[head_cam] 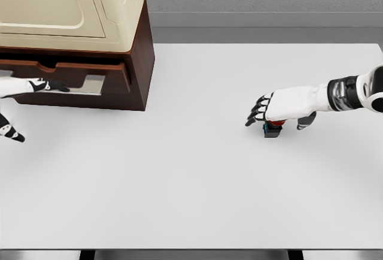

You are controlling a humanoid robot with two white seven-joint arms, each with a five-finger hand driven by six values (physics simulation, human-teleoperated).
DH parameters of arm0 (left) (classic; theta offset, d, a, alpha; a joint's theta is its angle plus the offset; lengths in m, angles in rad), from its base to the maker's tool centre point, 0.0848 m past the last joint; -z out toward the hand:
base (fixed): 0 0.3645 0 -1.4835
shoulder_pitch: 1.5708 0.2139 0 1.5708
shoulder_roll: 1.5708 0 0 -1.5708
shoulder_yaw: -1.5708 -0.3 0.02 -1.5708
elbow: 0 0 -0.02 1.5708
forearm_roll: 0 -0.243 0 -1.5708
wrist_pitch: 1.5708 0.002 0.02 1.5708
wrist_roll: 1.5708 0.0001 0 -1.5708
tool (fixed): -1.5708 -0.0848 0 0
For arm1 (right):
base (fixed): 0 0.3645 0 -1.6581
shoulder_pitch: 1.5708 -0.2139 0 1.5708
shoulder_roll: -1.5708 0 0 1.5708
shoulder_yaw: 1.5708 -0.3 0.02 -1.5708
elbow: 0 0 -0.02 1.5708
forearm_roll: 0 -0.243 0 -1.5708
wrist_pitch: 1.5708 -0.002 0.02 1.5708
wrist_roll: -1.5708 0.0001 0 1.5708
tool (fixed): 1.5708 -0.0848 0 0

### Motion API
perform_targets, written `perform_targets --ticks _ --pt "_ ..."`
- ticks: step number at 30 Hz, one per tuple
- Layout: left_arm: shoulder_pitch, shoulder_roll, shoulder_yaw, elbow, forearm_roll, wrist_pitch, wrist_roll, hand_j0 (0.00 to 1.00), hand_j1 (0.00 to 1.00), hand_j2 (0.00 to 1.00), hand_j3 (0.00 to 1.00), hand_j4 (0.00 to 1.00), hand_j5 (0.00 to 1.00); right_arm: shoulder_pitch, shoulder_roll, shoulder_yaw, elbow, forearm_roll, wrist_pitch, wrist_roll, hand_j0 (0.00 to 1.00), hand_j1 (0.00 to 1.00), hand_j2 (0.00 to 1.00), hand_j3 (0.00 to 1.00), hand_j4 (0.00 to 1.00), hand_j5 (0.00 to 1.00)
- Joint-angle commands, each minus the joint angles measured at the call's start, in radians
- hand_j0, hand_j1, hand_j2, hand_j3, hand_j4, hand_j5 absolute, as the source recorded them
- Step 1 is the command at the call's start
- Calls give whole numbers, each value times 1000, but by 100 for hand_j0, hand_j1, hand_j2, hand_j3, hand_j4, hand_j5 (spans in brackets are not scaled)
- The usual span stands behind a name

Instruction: Open the cabinet drawer with left arm, and place a switch into the drawer with right arm

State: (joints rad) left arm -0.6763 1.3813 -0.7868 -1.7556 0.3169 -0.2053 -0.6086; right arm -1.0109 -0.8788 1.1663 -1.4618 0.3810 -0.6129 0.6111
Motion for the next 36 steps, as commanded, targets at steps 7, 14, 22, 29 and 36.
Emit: perform_targets --ticks 7,14,22,29,36 --pt "11 59 -29 -7 11 -91 -2 100 100 100 100 100 100 0 0 0 0 -2 2 0 100 100 100 100 100 100" --pt "12 87 -65 -7 11 -152 -2 100 100 100 100 100 100 0 0 -2 0 -2 2 0 100 100 100 100 100 100" --pt "12 114 -109 -7 14 -221 -2 100 100 100 100 100 100 0 0 0 0 9 2 0 100 100 100 100 100 100" --pt "12 163 -138 -7 45 -312 -2 100 100 100 100 100 100 2 0 -2 0 12 2 0 92 92 92 92 92 92" --pt "12 190 -149 -7 51 -342 -2 100 100 100 100 100 100 0 0 0 0 12 2 0 93 93 93 93 93 93"
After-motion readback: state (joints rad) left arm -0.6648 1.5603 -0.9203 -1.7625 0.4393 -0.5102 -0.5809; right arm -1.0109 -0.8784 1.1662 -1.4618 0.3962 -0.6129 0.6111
